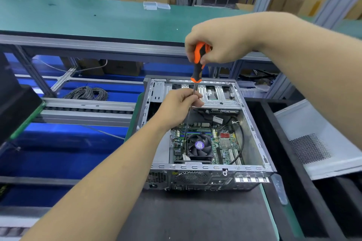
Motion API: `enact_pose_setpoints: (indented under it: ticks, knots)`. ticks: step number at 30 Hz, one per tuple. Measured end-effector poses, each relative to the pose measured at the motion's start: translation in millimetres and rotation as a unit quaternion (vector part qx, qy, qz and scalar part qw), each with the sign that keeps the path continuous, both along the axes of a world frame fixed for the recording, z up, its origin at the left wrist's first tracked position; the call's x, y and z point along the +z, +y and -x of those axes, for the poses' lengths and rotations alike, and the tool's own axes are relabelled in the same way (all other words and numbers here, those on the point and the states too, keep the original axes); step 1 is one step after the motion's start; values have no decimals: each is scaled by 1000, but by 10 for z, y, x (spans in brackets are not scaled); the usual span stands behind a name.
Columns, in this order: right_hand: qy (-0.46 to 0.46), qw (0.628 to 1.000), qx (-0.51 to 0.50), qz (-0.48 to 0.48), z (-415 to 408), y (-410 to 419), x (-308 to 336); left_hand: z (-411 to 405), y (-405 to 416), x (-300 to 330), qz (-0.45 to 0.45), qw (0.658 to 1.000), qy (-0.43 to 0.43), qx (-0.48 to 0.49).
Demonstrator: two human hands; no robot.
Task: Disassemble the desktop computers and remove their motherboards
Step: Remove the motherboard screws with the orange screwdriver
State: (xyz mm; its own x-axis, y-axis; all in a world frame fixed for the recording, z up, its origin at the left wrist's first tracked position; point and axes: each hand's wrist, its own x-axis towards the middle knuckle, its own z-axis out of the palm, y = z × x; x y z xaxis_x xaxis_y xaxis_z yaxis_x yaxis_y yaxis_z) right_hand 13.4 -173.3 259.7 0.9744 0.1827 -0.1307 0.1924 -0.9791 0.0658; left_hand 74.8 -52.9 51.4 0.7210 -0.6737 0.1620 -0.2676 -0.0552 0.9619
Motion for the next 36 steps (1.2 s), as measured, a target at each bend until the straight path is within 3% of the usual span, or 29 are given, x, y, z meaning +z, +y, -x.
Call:
enact_pose_setpoints:
  ticks: [4,8,12,14,16,21,23,26,29,31,34,36]
  knots:
    - [-14,993,-113,5,-65,-23,25,-40,20,-30,-3,1000,4,23]
    - [-30,999,-4,21,-34,-20,33,-85,38,-1,-7,1000,9,14]
    - [25,998,-49,18,-35,8,62,-104,36,36,-22,1000,-9,5]
    - [-18,992,-106,58,-68,35,33,-91,37,21,-9,1000,1,18]
    - [-69,990,-78,91,-92,17,-13,-85,45,8,5,1000,12,26]
    - [-19,999,28,-22,14,1,55,-113,76,24,-25,1000,10,-15]
    - [-2,1000,4,-25,-5,4,69,-95,68,15,-36,999,14,-30]
    - [19,992,-126,14,-58,53,58,-91,56,14,-41,999,-21,-9]
    - [-28,997,-42,64,-83,60,-13,-108,72,-8,-32,999,-19,-8]
    - [-36,999,13,31,-20,46,-39,-96,88,-56,-30,999,14,-29]
    - [-2,999,10,-46,31,2,-37,-107,105,-109,-30,999,7,-9]
    - [0,999,-46,-24,-9,36,-61,-112,93,-112,-17,1000,5,18]
